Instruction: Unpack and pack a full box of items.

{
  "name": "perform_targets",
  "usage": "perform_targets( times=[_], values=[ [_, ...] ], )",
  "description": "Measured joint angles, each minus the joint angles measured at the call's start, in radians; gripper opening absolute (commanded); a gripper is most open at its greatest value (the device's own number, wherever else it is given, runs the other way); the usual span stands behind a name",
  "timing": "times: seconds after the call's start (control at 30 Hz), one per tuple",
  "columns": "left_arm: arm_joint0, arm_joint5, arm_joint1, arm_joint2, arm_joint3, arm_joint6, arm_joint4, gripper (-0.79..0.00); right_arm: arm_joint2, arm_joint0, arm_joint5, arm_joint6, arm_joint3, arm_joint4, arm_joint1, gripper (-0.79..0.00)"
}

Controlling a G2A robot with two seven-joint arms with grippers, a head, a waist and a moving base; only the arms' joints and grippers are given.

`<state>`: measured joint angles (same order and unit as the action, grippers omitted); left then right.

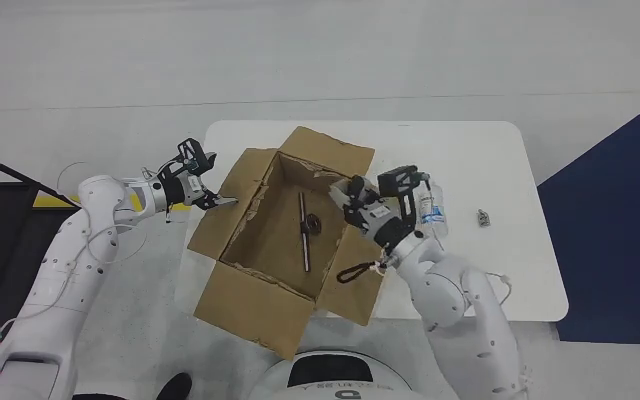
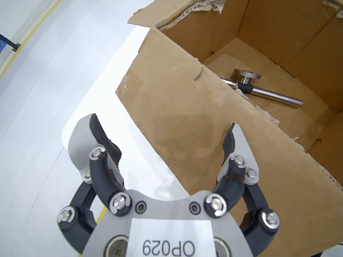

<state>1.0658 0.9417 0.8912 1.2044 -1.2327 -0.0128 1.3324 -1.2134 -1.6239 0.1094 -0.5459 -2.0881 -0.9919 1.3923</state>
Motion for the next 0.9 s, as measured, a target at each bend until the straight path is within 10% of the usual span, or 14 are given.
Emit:
perform_targets(
  times=[0.4,0.6,0.9],
  values=[
    [0.0,0.0,0.0,0.0,0.0,0.0,0.0,0.0,0.333,0.3,-0.216,-0.423,0.346,-0.303,0.044,-0.785],
    [0.0,0.0,0.0,0.0,0.0,0.0,0.0,0.0,0.407,0.384,-0.307,-0.505,0.448,-0.368,0.07,-0.416],
    [0.0,0.0,0.0,0.0,0.0,0.0,0.0,0.0,0.413,0.399,-0.366,-0.495,0.449,-0.386,0.084,-0.425]
  ],
)
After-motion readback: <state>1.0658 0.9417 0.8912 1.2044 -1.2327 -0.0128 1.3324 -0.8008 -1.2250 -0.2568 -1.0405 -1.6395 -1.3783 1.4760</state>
